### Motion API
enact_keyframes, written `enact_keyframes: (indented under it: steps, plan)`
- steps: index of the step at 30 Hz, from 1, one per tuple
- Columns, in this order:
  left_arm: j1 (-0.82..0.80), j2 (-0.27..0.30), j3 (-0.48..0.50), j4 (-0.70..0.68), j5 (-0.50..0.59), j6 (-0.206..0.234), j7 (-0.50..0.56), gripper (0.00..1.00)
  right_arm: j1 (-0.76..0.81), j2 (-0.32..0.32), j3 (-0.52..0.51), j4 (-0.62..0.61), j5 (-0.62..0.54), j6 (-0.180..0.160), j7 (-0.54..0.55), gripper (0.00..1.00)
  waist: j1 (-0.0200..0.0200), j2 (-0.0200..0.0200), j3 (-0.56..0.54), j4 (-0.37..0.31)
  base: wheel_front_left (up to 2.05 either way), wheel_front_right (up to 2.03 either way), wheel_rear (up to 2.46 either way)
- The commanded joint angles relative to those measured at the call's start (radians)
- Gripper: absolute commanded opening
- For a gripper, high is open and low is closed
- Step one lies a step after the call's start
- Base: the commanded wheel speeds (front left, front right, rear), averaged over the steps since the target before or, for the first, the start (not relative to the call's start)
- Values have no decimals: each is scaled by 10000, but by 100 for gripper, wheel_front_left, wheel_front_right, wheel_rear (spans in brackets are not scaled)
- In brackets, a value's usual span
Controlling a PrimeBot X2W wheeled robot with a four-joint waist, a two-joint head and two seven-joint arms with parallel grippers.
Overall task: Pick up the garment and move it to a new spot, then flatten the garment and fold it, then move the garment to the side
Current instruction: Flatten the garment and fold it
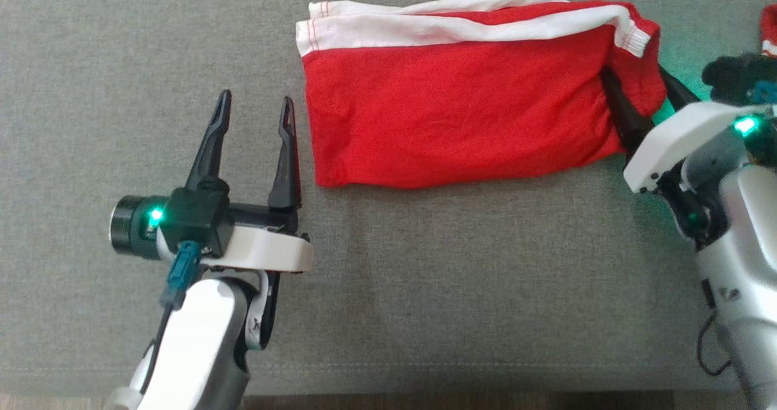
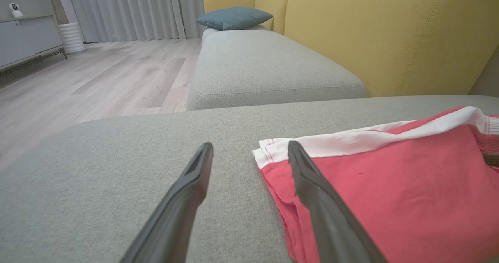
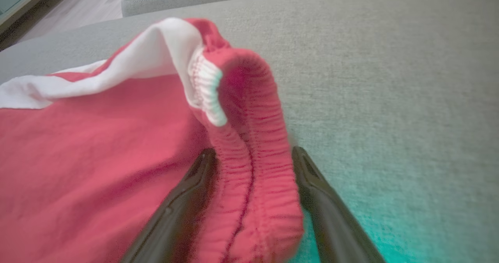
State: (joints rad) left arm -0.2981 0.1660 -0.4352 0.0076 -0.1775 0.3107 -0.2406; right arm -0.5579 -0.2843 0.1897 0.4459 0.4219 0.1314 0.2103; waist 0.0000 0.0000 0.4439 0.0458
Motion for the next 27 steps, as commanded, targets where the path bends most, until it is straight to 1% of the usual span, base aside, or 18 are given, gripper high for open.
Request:
enact_keyframes:
  steps: [1,3,4,5,6,7,11,16,22,23,27]
  plan:
    - [-323,69,293,-217,88,-39,-107,100,-214,-259,563,-12,405,-7,317,100,0,0,47,41,0,0,0]
    - [-350,52,275,-179,101,-40,-126,100,-343,-398,1103,179,1037,-7,782,100,0,0,62,41,0,0,0]
    - [-361,46,270,-166,106,-39,-134,100,-391,-492,1329,238,1296,-7,974,97,0,0,64,32,0,0,0]
    - [-372,42,265,-154,109,-41,-141,100,-407,-527,1551,248,1707,-7,1207,64,0,0,62,22,0,0,0]
    - [-384,42,264,-144,110,-43,-148,100,-449,-640,1759,219,1977,-7,1344,15,0,0,60,7,0,0,0]
    - [-395,43,265,-128,109,-48,-154,100,-457,-743,1977,206,2274,-7,1529,0,0,0,46,-10,0,0,0]
    - [-404,65,250,-53,108,-77,-172,100,-423,-1167,2605,-165,3385,-7,1747,0,0,0,-68,-102,0,0,0]
    - [-318,78,217,19,102,-70,-184,100,-33,-1954,3163,-951,4168,-7,1275,0,0,0,-368,-253,0,0,0]
    - [-136,126,217,42,34,-44,-190,100,569,-3004,3379,-1544,4853,-7,762,0,0,0,-794,-452,0,0,0]
    - [-76,141,200,44,13,-41,-190,100,712,-3289,3334,-1608,5053,-7,669,0,0,0,-919,-486,0,0,0]
    - [-5,153,149,27,-17,-32,-166,100,764,-3644,3302,-1917,5438,-7,668,0,0,0,-1096,-498,0,0,0]
